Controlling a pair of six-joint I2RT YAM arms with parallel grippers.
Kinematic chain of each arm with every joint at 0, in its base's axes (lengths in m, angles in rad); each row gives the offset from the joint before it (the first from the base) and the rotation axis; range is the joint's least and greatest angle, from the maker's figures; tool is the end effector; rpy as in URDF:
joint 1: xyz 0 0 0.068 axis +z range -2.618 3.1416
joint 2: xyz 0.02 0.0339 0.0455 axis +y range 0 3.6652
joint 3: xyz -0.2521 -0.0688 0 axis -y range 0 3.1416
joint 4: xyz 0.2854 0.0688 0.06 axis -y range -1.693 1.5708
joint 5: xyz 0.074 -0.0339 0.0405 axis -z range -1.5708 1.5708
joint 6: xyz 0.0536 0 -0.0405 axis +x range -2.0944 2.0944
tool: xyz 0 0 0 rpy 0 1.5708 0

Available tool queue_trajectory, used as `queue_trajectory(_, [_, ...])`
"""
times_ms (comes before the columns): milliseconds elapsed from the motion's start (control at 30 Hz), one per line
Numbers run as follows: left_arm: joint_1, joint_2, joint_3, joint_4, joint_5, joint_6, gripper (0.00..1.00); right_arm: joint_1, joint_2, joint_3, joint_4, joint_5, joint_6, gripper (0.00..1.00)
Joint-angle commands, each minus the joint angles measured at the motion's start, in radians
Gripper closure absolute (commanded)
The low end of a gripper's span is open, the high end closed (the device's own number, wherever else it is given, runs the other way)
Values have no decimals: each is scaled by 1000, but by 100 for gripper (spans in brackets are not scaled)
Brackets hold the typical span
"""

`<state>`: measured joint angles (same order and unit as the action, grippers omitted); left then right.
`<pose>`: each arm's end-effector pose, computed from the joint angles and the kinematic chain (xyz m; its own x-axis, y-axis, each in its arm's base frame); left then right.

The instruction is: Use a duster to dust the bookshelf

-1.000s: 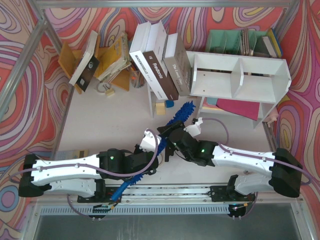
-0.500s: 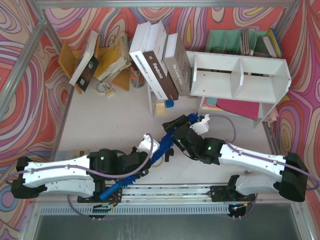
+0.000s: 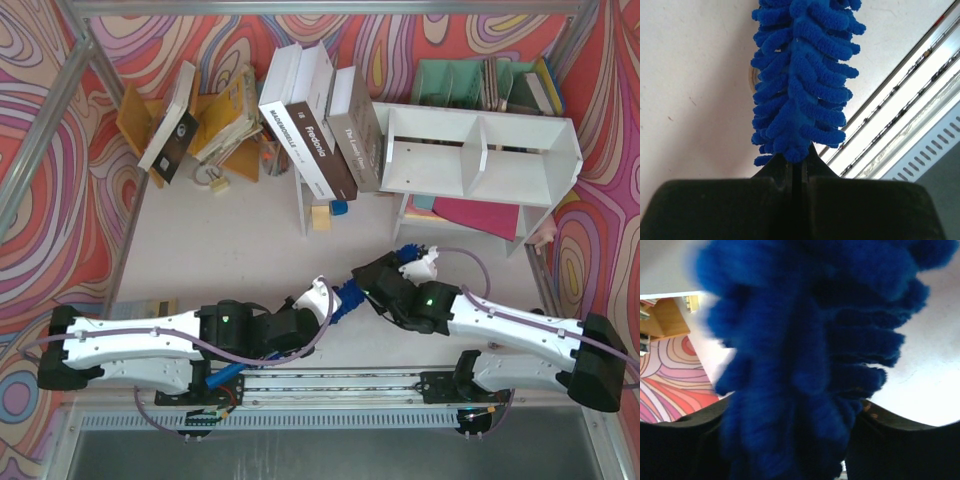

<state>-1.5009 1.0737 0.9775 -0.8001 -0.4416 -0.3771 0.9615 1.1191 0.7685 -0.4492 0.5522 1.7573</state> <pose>0.0414 -0.2638 0.2718 -0.3759 0.6031 -0.7035 0.8011 0.5931 0.0804 0.1844 0.2151 0.2128 -0.4044 0.8824 -0.2405 0.4940 0.4320 0.7545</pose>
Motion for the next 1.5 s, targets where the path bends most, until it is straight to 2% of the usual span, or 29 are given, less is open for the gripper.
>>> queue_trajectory(0, [-5,27,24,129,-69,83,100,-6,-41,-46,-67,48,72,47])
queue_trajectory(133, [-3,47,10,199,-119,108,96,-6,-83,-65,-107,106,97,61])
queue_trajectory(167, [0,50,6,212,-126,111,91,-5,-94,-67,-125,122,108,63])
queue_trajectory(267, [11,54,-4,238,-139,114,73,-6,-132,-83,-169,162,149,69])
queue_trajectory(300, [16,55,-7,241,-146,111,64,-6,-143,-91,-188,174,165,70])
queue_trajectory(500, [27,31,-11,264,-223,84,14,-6,-198,-129,-322,242,294,72])
queue_trajectory(567, [27,16,1,263,-253,62,2,-7,-204,-136,-356,266,335,72])
queue_trajectory(733, [28,-43,9,268,-320,7,2,-25,-229,-159,-453,316,449,73])
queue_trajectory(867, [27,-88,-24,286,-338,-13,2,-98,-278,-191,-451,294,456,74])
queue_trajectory(1000, [28,-102,-53,280,-347,-33,2,-231,-375,-264,-243,201,266,77])
queue_trajectory(1100, [28,-95,-61,268,-340,-48,2,-327,-383,-297,-120,116,171,77])
queue_trajectory(1467, [28,-60,-82,254,-328,-86,2,-527,-232,-322,141,-37,82,74])
